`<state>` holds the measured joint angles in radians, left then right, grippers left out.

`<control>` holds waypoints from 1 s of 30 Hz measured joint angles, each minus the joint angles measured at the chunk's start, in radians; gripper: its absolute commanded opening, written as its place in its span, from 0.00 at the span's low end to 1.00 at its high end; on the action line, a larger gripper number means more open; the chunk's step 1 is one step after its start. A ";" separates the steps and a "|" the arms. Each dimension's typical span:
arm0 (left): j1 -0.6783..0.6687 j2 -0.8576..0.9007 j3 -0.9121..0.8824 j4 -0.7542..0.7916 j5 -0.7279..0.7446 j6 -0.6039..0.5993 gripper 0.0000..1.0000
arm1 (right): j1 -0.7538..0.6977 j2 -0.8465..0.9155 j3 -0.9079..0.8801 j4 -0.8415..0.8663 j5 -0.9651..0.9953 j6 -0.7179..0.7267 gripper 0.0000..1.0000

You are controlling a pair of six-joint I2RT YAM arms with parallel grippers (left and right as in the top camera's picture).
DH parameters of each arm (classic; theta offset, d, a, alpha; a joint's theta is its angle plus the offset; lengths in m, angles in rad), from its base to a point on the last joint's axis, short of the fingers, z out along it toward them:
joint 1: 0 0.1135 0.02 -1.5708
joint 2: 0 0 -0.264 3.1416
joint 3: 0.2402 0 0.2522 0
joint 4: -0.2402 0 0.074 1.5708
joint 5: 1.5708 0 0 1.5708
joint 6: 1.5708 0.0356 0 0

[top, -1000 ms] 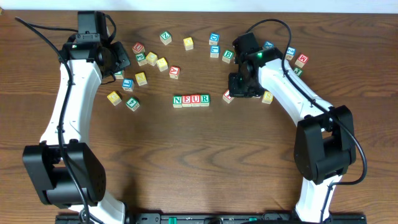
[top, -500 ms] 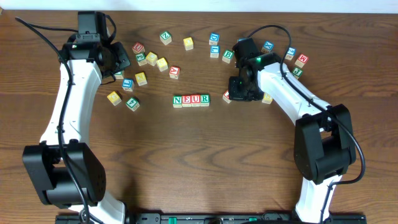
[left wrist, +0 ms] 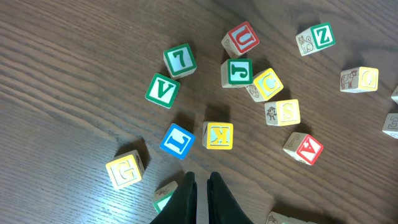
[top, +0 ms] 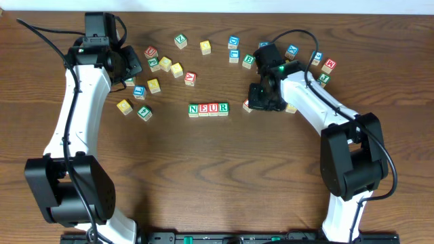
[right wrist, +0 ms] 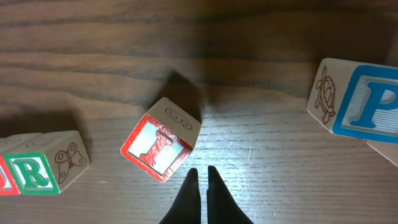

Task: Spell out NEURIPS
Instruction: 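Raise the right gripper and move it over the tilted red I, then push the red I left toward the R with the right gripper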

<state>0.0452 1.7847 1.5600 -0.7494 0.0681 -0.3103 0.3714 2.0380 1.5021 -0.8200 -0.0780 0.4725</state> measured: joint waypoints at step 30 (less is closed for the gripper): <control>0.000 0.000 0.000 -0.002 0.000 0.000 0.08 | 0.000 0.080 -0.007 0.182 -0.003 0.009 0.01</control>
<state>0.0452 1.7844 1.5600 -0.7517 0.0681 -0.3103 0.3714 2.1178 1.4948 -0.6376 -0.0814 0.4816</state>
